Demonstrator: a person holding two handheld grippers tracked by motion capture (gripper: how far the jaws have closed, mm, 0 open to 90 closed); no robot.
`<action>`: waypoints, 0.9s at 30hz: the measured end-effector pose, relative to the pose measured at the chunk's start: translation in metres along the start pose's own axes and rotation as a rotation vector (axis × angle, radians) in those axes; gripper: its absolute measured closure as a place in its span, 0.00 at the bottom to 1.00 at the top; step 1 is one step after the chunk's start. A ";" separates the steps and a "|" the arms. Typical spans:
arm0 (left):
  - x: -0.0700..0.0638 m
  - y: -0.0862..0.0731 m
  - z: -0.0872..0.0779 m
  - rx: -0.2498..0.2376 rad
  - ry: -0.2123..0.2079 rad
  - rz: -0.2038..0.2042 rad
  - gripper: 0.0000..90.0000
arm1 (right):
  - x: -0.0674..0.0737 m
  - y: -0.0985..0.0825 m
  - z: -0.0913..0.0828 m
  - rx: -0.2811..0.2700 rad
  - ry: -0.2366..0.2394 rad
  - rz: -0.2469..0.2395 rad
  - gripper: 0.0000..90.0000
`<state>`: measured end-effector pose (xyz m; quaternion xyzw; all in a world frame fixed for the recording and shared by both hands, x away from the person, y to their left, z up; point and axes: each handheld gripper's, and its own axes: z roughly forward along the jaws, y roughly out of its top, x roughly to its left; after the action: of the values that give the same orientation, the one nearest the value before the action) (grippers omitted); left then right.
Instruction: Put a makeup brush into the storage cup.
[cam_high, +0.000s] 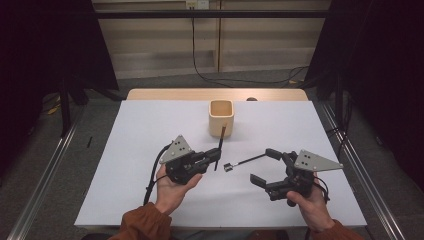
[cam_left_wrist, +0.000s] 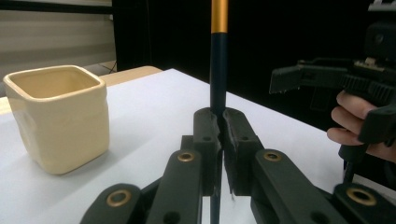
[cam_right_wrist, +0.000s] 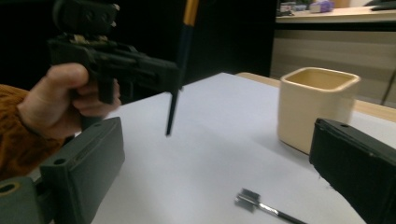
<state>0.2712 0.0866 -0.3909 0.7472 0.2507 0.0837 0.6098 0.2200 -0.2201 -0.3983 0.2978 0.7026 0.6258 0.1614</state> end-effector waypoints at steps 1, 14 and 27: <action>-0.001 -0.001 0.002 0.003 -0.006 0.000 0.94 | 0.001 0.001 0.003 -0.006 0.006 -0.001 0.03; -0.002 -0.001 0.003 -0.006 -0.003 -0.006 0.94 | 0.006 0.024 0.031 0.005 0.038 -0.090 0.02; -0.003 0.000 0.003 -0.009 0.003 -0.001 0.94 | 0.006 0.055 0.059 0.016 0.105 -0.096 0.17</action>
<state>0.2697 0.0829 -0.3914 0.7443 0.2515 0.0855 0.6128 0.2623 -0.1679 -0.3536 0.2320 0.7285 0.6264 0.1518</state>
